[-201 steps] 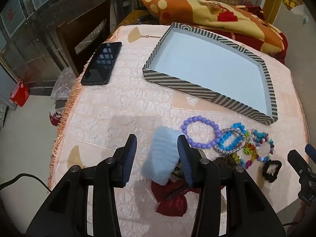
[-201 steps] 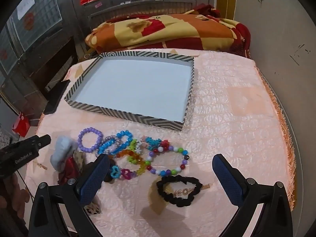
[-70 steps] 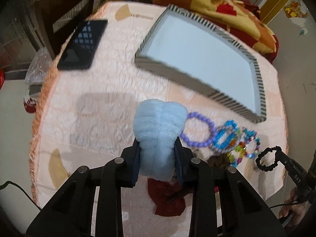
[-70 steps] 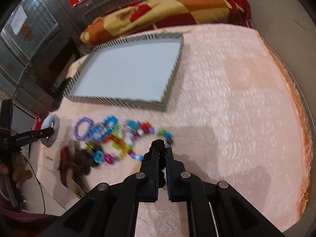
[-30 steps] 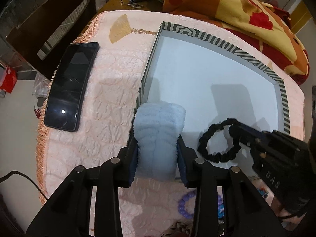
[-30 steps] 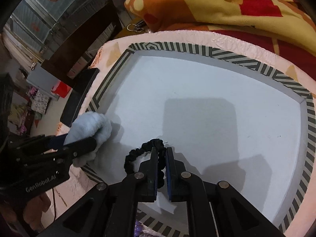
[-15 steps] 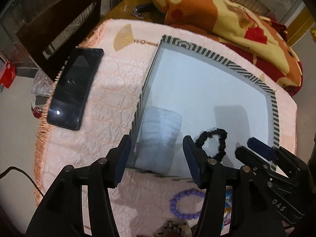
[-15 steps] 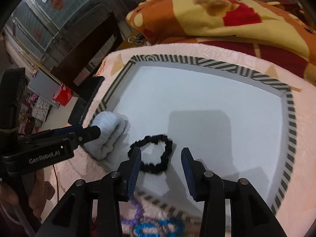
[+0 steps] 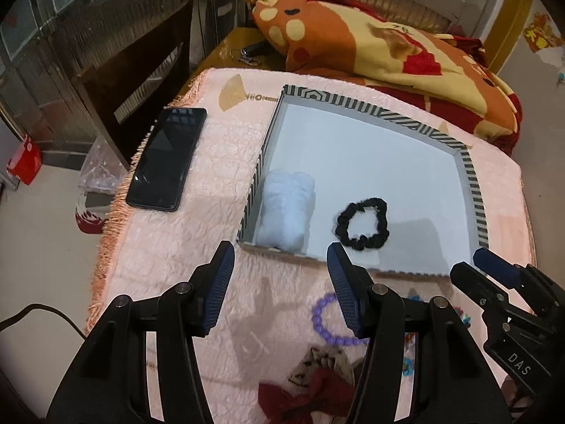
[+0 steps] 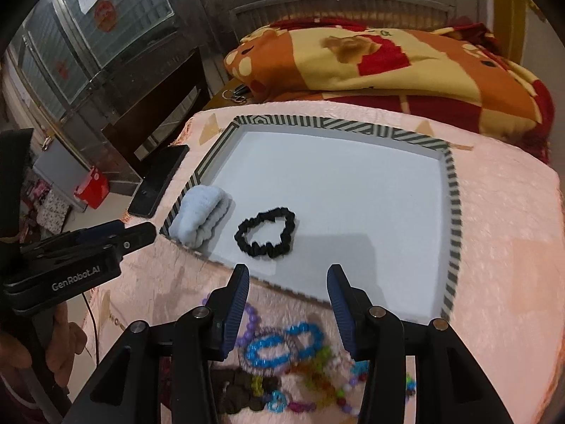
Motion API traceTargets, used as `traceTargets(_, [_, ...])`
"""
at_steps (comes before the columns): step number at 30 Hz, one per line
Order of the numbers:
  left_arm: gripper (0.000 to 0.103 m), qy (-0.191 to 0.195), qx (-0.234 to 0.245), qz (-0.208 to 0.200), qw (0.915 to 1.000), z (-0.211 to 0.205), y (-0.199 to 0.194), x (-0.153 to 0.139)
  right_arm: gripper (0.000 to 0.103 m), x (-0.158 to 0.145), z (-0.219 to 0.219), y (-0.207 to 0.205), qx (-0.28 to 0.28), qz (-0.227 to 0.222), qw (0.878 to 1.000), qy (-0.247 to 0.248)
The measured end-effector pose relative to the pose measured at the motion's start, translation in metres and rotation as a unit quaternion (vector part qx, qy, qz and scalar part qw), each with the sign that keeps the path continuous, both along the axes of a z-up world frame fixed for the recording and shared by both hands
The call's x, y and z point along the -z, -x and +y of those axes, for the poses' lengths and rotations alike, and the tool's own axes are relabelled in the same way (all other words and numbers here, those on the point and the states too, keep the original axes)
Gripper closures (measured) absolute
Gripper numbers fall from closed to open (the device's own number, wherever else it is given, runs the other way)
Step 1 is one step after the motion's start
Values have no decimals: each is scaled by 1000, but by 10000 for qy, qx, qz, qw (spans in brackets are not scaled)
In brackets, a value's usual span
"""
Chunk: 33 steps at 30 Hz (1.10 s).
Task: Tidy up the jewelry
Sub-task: 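Move both grippers back over the remaining jewelry pile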
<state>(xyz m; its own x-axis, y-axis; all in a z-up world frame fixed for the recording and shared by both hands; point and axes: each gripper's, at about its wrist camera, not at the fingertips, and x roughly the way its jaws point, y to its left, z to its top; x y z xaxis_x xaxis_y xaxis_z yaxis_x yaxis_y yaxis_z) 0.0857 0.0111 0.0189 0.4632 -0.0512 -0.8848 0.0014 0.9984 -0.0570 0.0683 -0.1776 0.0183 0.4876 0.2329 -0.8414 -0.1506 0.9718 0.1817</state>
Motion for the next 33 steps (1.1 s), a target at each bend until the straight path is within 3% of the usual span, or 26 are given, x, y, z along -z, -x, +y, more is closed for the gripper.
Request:
traceTargets(6, [49,-65,94,-182,9998,0,28,-9,56,-8,-2,29,226,-68,9997,50])
traceTargets(10, [49,-22,117,-213,9997,1,46,-11,41,-10,-4,51,381,-129,9992,18])
traceTargets(21, [49,-38,369,-338,9987,-6,83,-16,40,-10,-9,97,637,-143,9978,102])
traceTargets(24, [49,-91,450,-383,9982,-9,90,-17,35,-11,-10,107,735,-163,9971,98])
traceTargets(33, [49,-189,572,-435,9972,-11,104,-19,35,-10,-9,122,835,-193,9963,59])
